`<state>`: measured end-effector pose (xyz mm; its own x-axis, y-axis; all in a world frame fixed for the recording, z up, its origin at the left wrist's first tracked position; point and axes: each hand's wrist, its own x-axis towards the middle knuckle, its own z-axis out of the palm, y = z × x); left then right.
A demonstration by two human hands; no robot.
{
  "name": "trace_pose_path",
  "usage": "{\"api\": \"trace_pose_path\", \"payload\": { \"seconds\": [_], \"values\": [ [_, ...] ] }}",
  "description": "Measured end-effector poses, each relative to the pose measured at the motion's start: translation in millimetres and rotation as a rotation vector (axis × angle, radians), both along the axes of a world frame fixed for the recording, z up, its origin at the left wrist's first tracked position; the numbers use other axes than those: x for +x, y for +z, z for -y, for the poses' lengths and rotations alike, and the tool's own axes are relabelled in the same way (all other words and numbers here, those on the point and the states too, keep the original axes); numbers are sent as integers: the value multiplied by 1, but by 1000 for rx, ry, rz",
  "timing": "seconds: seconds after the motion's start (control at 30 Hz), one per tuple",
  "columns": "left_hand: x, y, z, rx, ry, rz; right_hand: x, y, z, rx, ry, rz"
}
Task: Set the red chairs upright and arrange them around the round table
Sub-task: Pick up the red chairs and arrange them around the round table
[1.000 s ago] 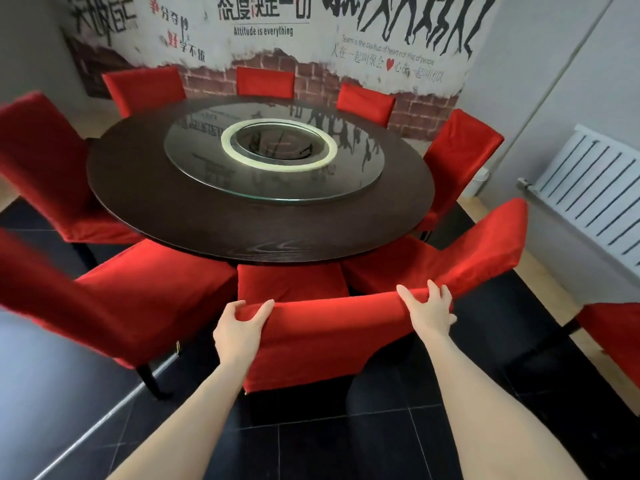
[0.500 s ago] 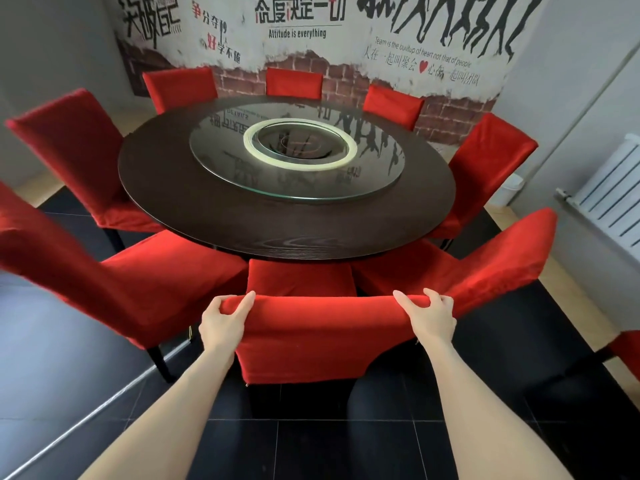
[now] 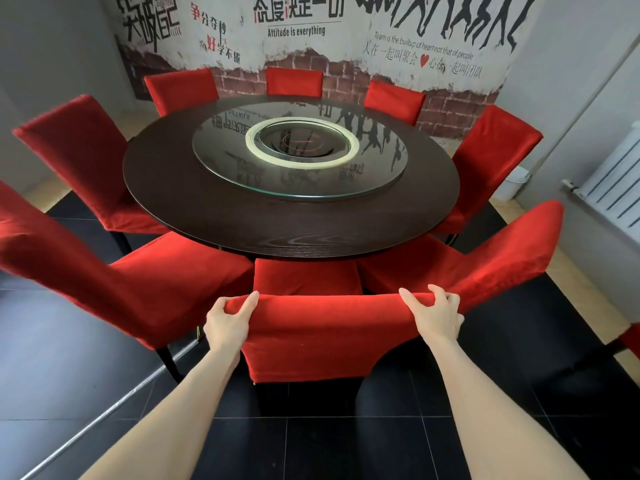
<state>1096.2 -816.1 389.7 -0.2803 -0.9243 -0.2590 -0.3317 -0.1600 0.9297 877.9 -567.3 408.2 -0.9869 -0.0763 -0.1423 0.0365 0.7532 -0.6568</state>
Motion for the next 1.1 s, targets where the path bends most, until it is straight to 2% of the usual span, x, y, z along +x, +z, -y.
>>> {"api": "trace_pose_path", "payload": {
  "seconds": [0.57, 1.1],
  "values": [
    [-2, 0, -15, 7, 29, -39, -11, 5, -12, -53, 28, 20],
    [0, -4, -12, 44, -26, -56, -12, 4, -17, -2, 20, 15]
  ]
}}
